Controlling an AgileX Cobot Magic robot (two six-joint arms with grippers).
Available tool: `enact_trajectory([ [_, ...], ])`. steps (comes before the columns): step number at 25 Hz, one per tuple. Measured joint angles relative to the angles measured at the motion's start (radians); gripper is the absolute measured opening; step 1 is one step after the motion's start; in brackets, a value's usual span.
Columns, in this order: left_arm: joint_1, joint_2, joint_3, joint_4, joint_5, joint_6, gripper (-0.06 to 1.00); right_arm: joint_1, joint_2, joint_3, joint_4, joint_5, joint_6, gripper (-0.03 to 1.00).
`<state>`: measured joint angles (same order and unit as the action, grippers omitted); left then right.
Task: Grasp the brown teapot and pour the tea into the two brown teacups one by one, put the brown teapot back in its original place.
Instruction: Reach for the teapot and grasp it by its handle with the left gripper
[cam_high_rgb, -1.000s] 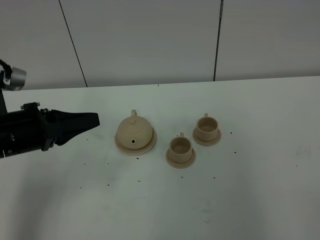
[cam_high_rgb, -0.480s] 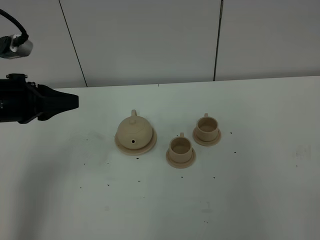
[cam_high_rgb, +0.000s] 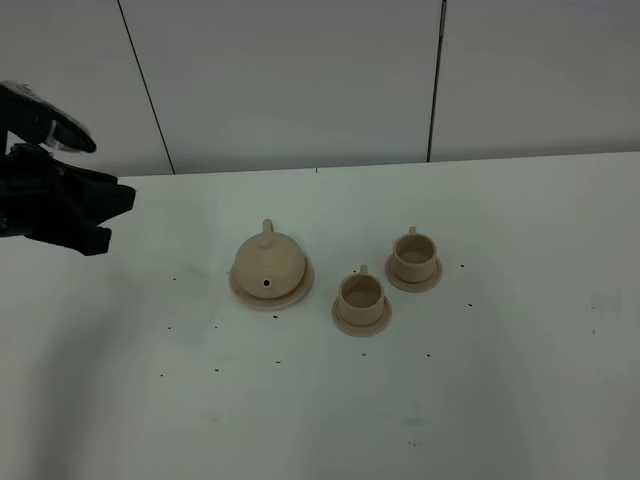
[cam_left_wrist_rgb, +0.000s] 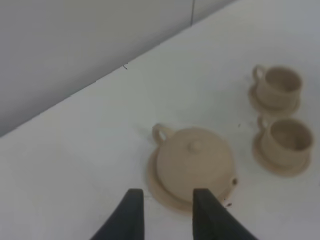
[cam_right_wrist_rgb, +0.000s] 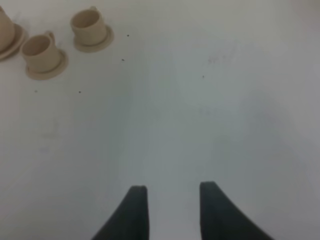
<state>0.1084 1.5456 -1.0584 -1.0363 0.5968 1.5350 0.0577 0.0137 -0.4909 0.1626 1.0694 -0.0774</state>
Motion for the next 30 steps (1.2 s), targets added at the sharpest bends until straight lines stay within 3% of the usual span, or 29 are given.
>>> enact_trajectory([
  [3, -0.005, 0.06, -0.017, -0.02, -0.024, 0.078, 0.31, 0.0, 0.0, 0.0, 0.0, 0.0, 0.0, 0.24],
  [7, -0.023, 0.155, -0.073, -0.017, -0.036, 0.085, 0.31, 0.0, 0.0, 0.0, 0.0, 0.0, 0.0, 0.24],
  [12, -0.082, 0.219, -0.173, 0.082, -0.031, 0.021, 0.31, 0.0, 0.0, 0.0, 0.0, 0.001, 0.0, 0.24],
  [16, -0.153, 0.268, -0.292, 0.279, -0.007, -0.242, 0.31, 0.0, 0.0, 0.0, 0.001, 0.001, 0.0, 0.24],
  [18, -0.187, 0.299, -0.358, 0.425, 0.02, -0.411, 0.31, 0.0, 0.0, 0.0, 0.001, 0.001, 0.0, 0.24],
  [23, -0.263, 0.382, -0.567, 0.736, 0.163, -0.723, 0.31, 0.0, 0.0, 0.0, 0.001, 0.001, 0.0, 0.24],
  [26, -0.301, 0.433, -0.675, 0.828, 0.228, -0.849, 0.31, 0.0, 0.0, 0.0, 0.001, 0.001, 0.0, 0.24],
  [30, -0.331, 0.503, -0.772, 0.848, 0.263, -0.923, 0.31, 0.0, 0.0, 0.0, 0.001, 0.001, -0.001, 0.24],
])
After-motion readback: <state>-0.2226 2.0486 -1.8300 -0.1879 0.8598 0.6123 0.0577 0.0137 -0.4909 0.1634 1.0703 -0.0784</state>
